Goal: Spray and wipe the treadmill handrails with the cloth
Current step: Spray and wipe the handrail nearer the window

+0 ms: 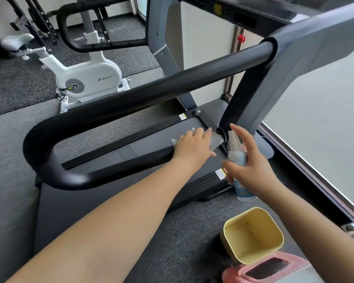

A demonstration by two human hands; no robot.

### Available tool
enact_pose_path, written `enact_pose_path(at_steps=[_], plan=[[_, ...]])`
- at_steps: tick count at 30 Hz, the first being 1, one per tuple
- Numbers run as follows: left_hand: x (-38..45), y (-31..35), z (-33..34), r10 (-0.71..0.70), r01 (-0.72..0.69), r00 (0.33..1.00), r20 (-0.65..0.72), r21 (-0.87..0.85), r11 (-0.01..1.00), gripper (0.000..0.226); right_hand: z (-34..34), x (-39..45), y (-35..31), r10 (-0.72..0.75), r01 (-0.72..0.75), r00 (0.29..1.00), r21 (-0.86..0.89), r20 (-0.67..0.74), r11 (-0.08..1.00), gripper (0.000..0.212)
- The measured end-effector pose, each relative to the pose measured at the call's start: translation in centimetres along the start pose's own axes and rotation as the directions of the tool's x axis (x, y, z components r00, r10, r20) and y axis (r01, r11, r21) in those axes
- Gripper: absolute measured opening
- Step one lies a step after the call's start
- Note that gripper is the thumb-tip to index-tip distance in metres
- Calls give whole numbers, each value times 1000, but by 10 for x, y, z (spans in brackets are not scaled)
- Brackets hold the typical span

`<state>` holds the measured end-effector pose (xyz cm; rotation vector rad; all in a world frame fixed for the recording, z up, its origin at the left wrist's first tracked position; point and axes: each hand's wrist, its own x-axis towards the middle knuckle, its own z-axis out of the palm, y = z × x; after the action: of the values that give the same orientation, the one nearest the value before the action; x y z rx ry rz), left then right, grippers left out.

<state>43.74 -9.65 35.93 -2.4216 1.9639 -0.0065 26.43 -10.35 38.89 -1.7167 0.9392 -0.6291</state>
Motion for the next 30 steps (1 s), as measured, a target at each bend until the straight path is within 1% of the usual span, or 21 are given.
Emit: enact_pose_path(at_steps=[3, 5, 8, 9, 13, 15, 17, 19, 21, 24, 26, 28, 30], plan=[[7, -2, 8, 43, -42, 999, -7, 89, 995, 70, -6, 0, 3, -5, 6, 1000, 62, -14, 998, 83], [-2, -15, 6, 41, -41, 999, 3, 66, 997, 69, -8, 0, 3, -13, 15, 1000, 83, -26, 996, 83], [-31, -45, -3, -37, 37, 999, 29, -22, 999, 64, -8, 2, 1, -23, 26, 999, 99, -26, 995, 80], [-45, -58, -6, -70, 71, 997, 31, -24, 997, 63, -8, 3, 0, -33, 35, 999, 96, -19, 995, 79], [-106, -104, -15, -228, 229, 973, -27, 35, 973, 63, -6, 4, -4, -51, 51, 999, 88, -1, 995, 74], [-117, -108, -16, -277, 281, 959, -66, 66, 957, 65, -7, 4, -4, -53, 52, 999, 97, 0, 994, 73], [-109, -99, -15, -296, 302, 952, -72, 90, 949, 63, -9, 3, -3, -52, 51, 999, 103, 4, 993, 73], [-90, -83, -11, -257, 263, 963, -77, 96, 960, 61, -11, 1, -2, -48, 47, 999, 115, 5, 992, 74], [-66, -64, -6, -196, 201, 978, -67, 65, 978, 64, -15, 0, 1, -45, 44, 999, 137, 6, 990, 75], [-27, -32, 1, -76, 79, 996, -53, 62, 995, 69, -21, 1, 7, -46, 44, 999, 152, 10, 987, 76], [-2, -10, 5, -7, 10, 998, -58, 55, 998, 67, -24, 2, 10, -43, 43, 999, 143, -1, 989, 76], [16, 7, 8, 5, -3, 998, -57, 41, 999, 65, -27, 3, 11, -47, 48, 999, 131, -10, 990, 76], [24, 12, 10, -16, 19, 999, -42, 60, 998, 65, -27, 4, 12, -54, 54, 999, 139, -6, 989, 76]])
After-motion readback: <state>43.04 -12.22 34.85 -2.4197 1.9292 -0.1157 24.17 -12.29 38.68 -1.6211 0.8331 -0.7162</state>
